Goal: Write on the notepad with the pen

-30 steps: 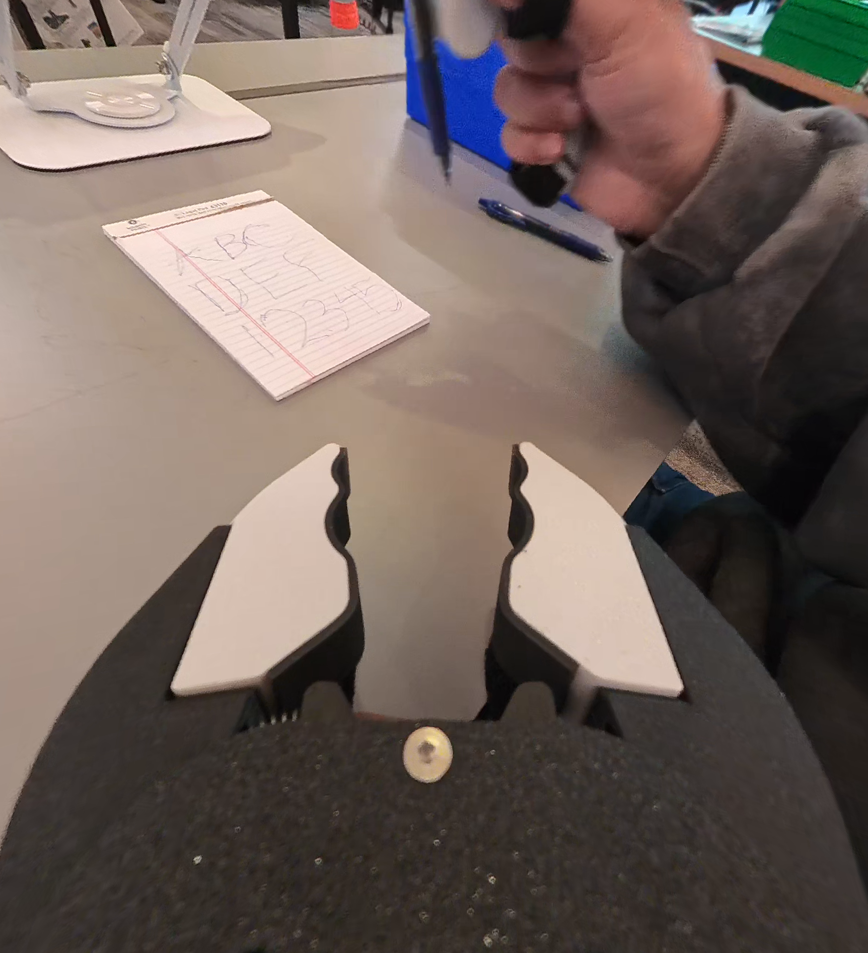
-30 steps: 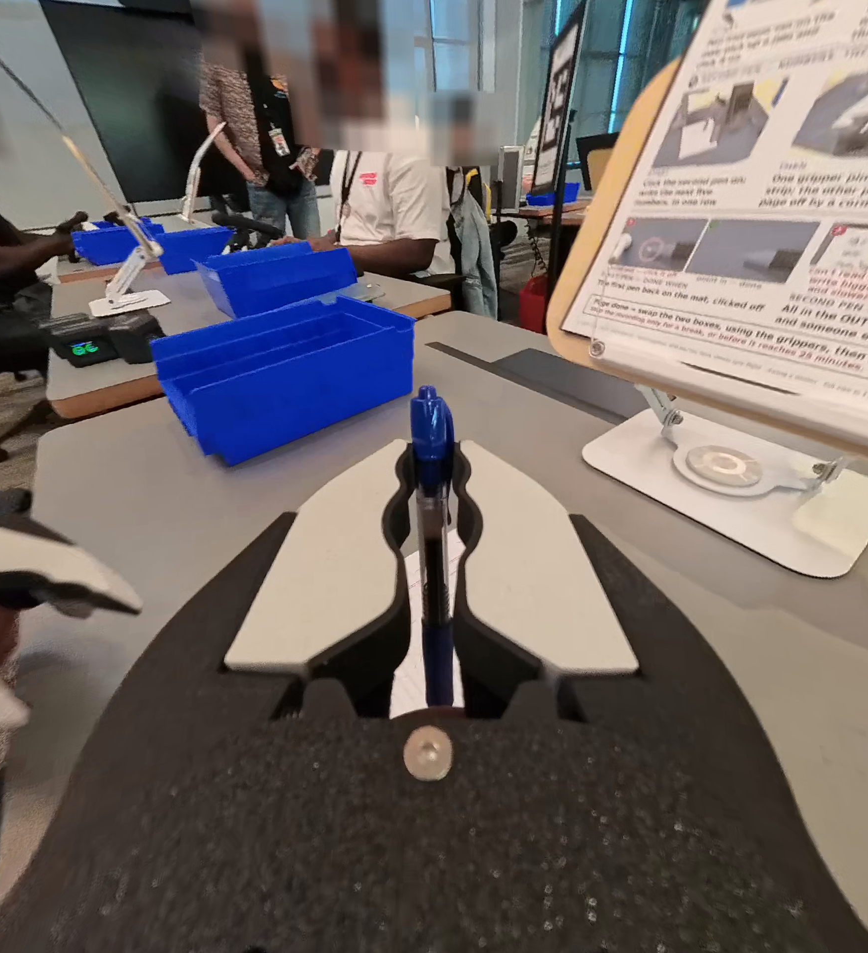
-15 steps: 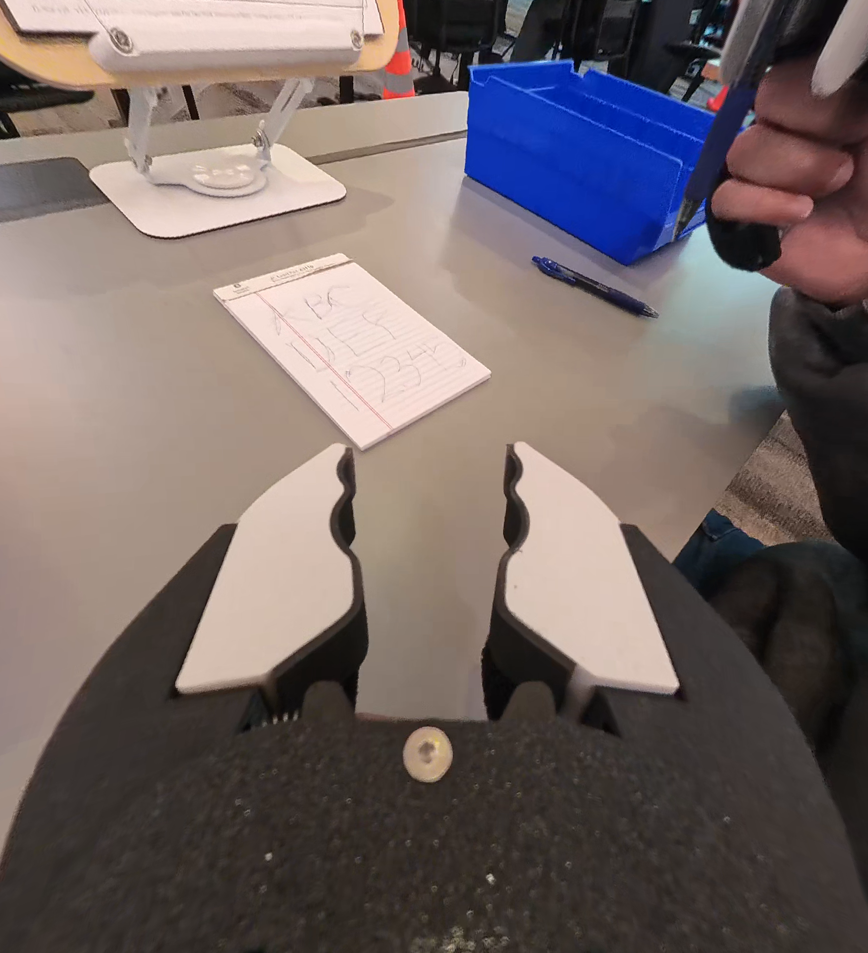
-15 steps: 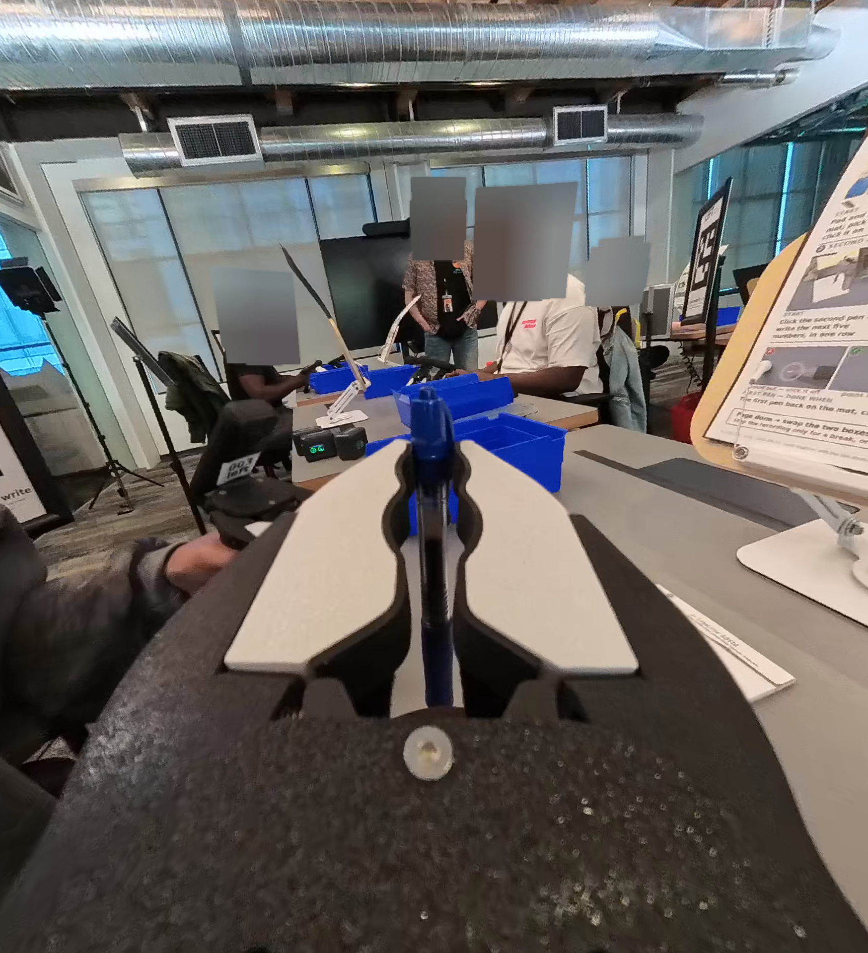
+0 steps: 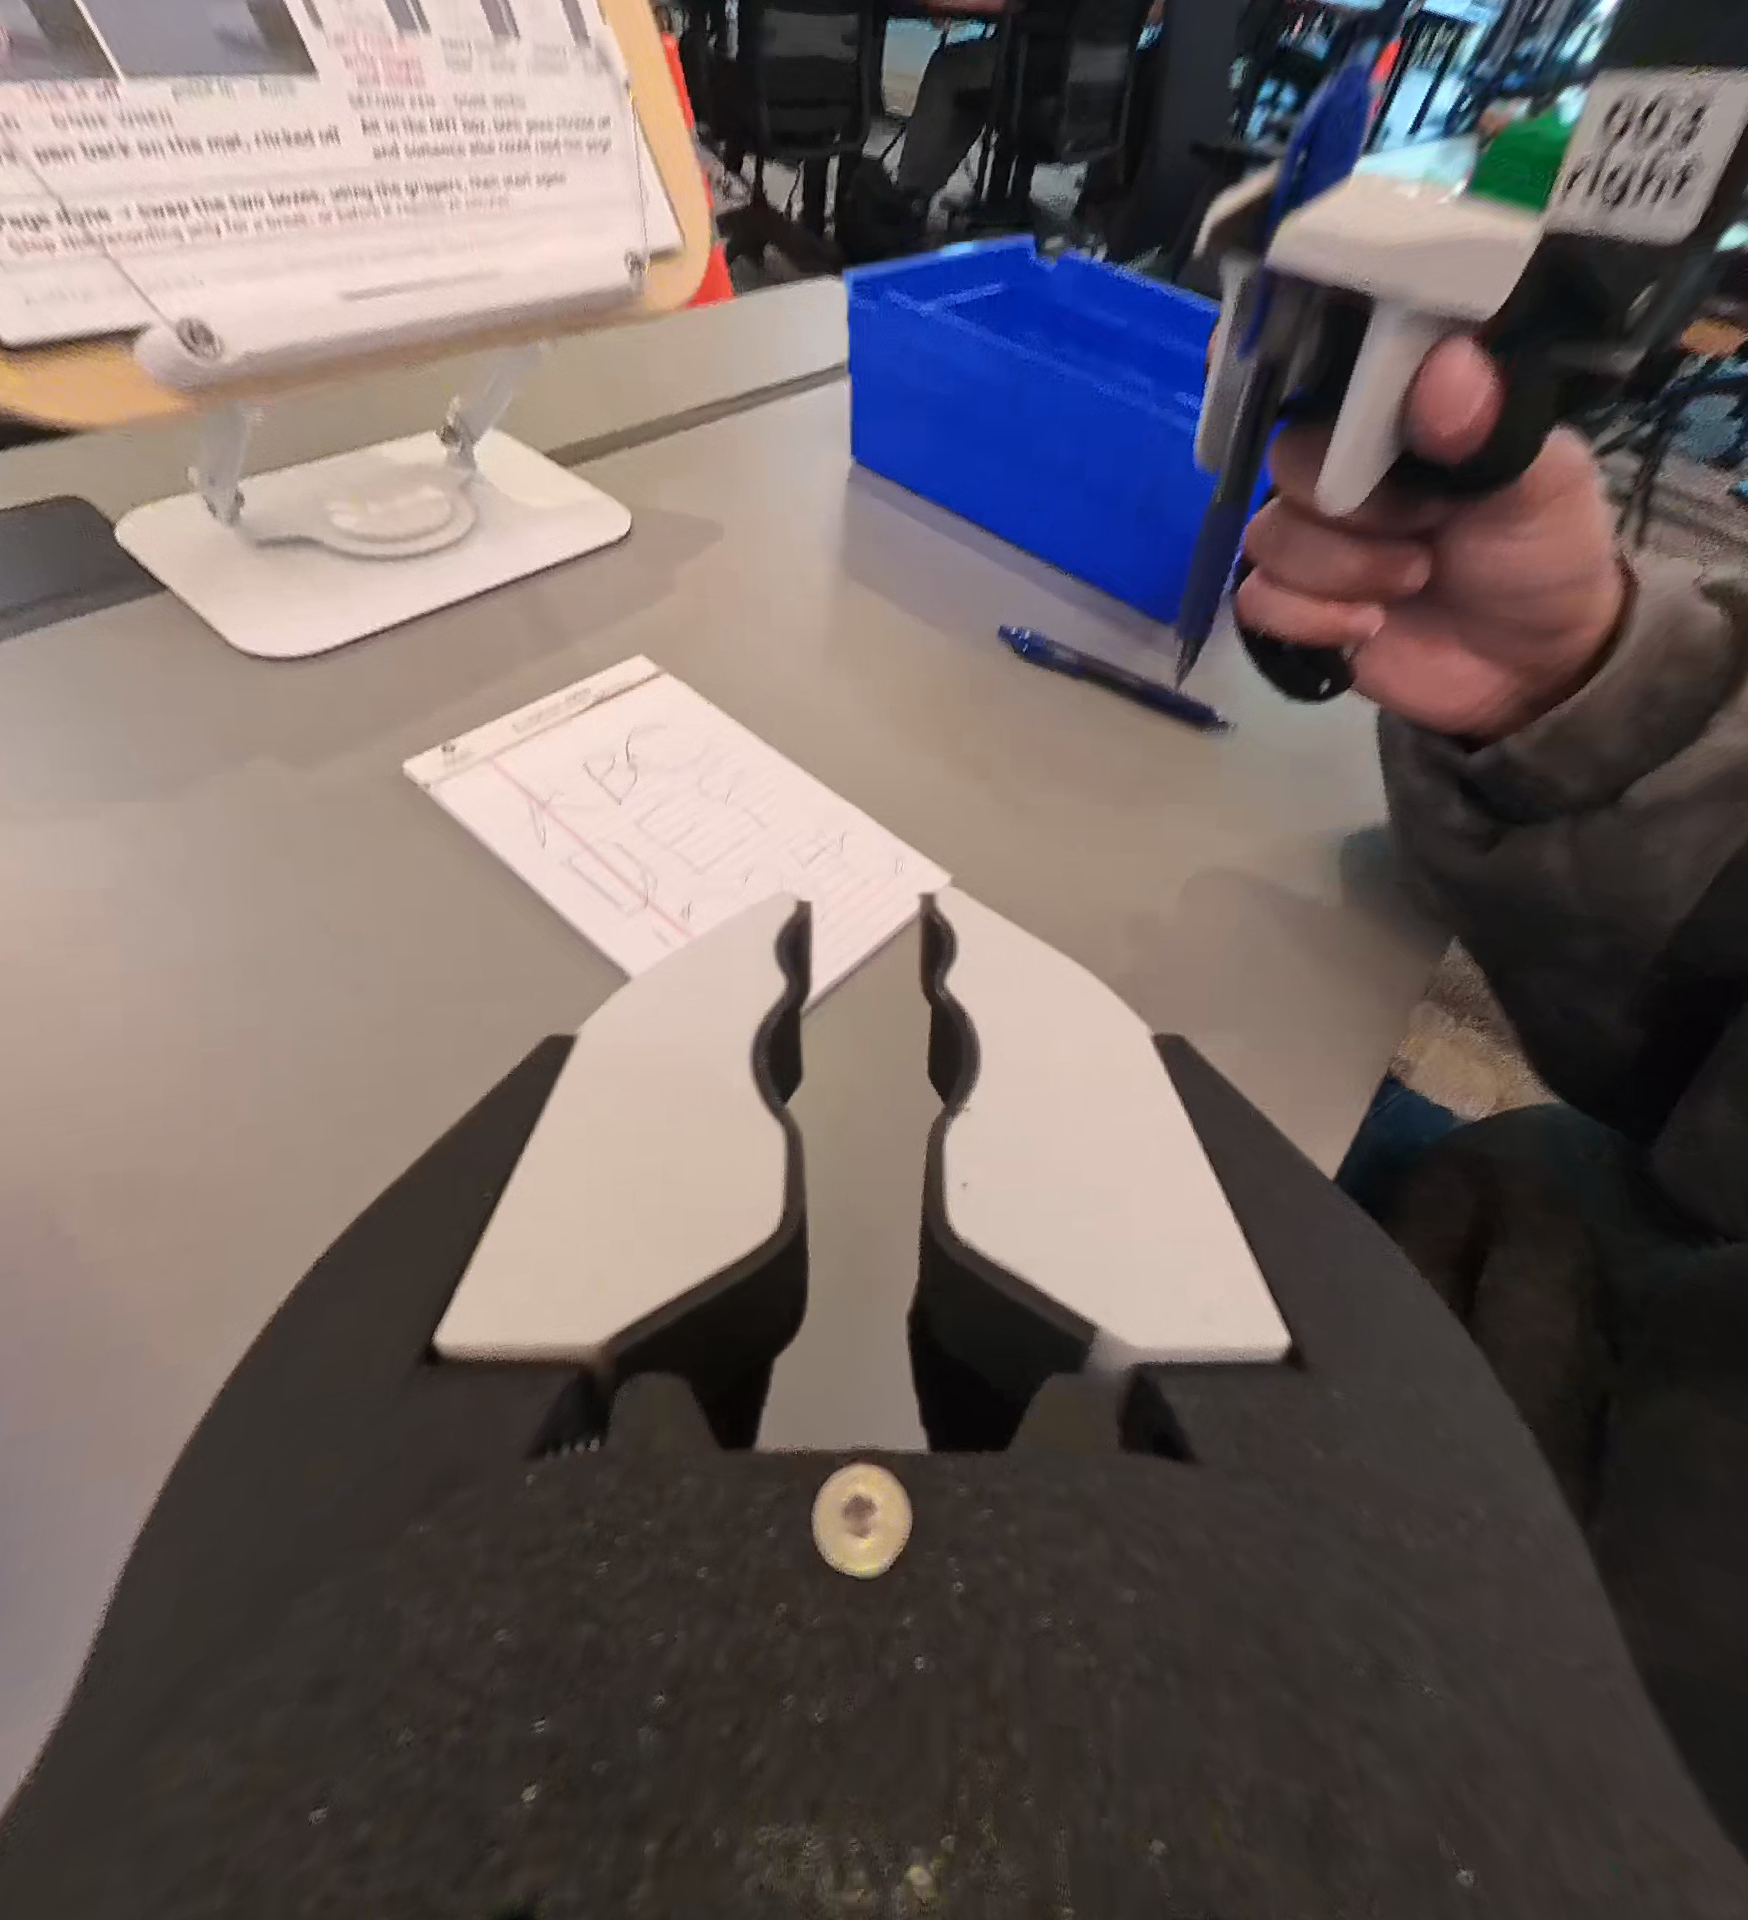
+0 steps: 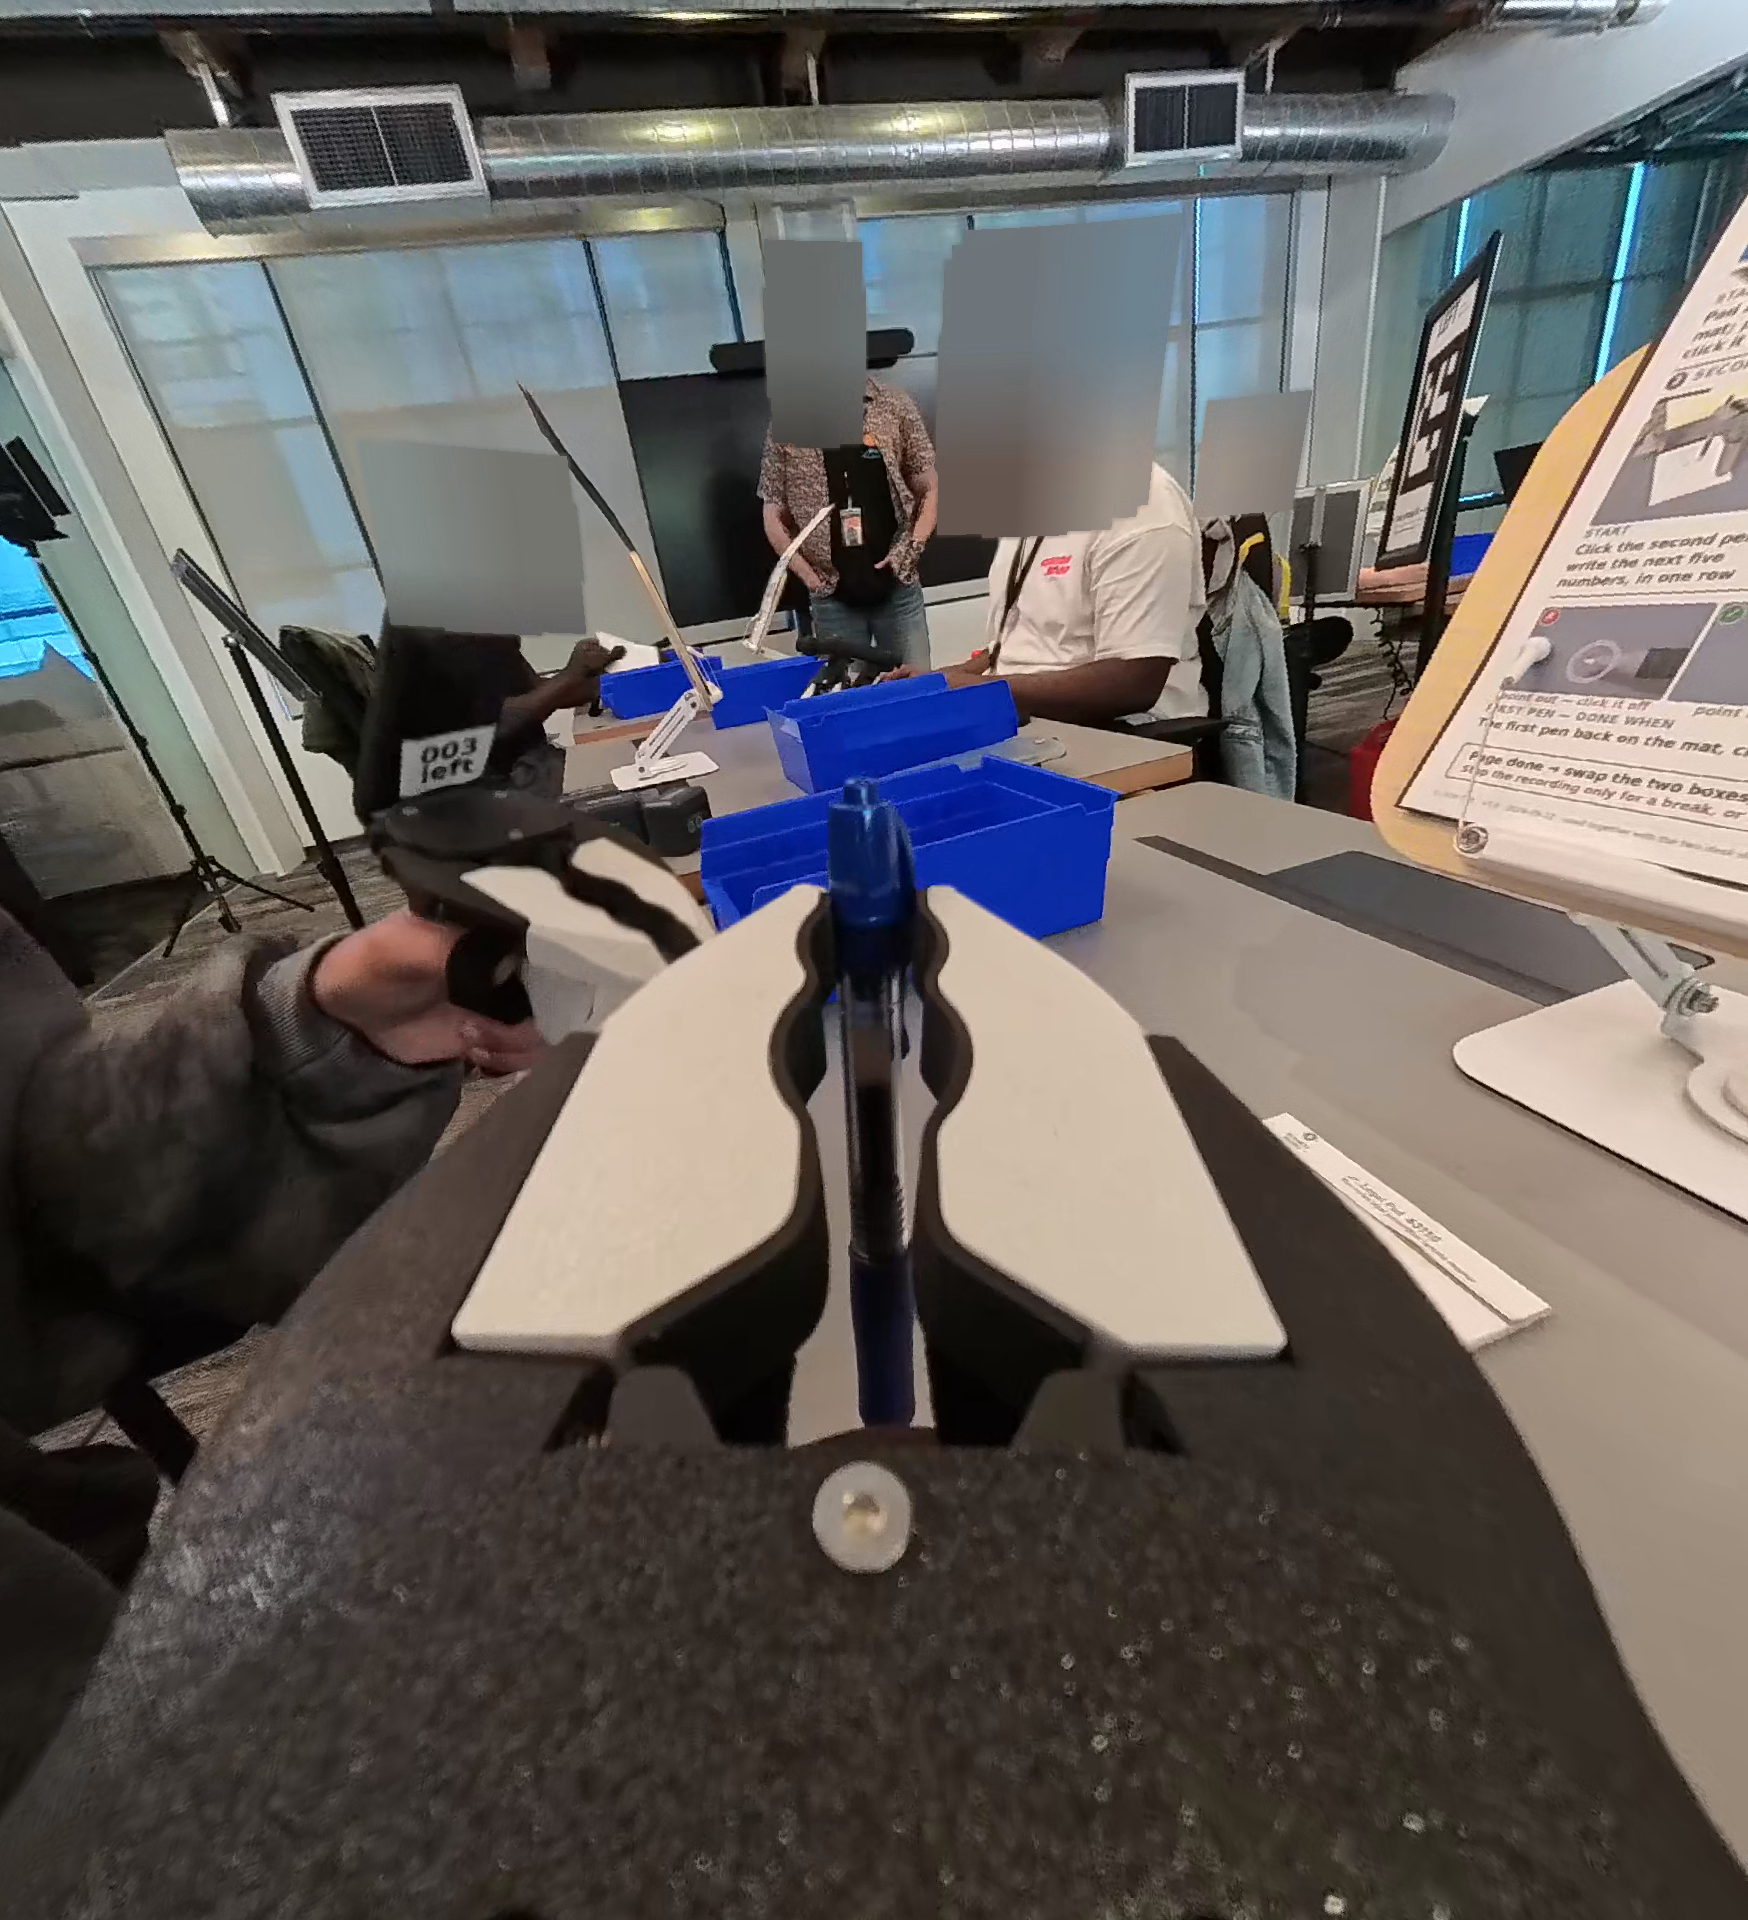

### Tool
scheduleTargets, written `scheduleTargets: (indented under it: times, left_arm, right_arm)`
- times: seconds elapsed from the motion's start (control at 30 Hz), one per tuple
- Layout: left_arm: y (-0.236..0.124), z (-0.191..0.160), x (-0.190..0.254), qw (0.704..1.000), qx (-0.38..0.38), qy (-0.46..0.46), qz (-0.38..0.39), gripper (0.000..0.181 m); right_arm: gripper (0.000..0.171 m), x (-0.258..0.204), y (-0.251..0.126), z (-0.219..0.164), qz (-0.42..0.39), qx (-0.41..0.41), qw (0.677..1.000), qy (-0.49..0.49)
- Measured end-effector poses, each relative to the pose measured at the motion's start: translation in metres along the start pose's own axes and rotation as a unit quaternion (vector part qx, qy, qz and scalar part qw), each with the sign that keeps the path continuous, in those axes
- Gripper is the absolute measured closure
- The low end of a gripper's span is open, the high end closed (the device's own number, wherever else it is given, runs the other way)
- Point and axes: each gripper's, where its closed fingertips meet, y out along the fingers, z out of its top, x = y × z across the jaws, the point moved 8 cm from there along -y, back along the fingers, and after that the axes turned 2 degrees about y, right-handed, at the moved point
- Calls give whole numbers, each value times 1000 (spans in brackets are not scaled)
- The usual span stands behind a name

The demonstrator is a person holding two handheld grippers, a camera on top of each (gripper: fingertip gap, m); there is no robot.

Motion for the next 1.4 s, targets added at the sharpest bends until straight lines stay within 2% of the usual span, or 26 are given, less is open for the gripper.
scheduleTargets:
  times: [0.13,0.4,0.53,0.7,0.87,1.4]
  left_arm:
    - [-6,25,-8,998,45,-17,-39,181]
    - [-4,92,-16,982,109,-20,-153,181]
    - [19,115,-3,977,88,18,-193,181]
    - [41,113,8,969,73,10,-234,181]
    - [47,105,10,966,73,3,-248,181]
    - [57,91,12,972,62,-5,-225,181]
  right_arm:
    - [158,3,13,-4,14,-11,1000,5]
    - [158,3,51,-21,41,-41,998,26]
    - [158,-9,66,-20,55,-35,998,27]
    - [158,-20,71,-18,62,-35,997,16]
    - [158,-21,69,-16,58,-43,997,14]
    - [158,-19,64,-30,61,-46,997,33]
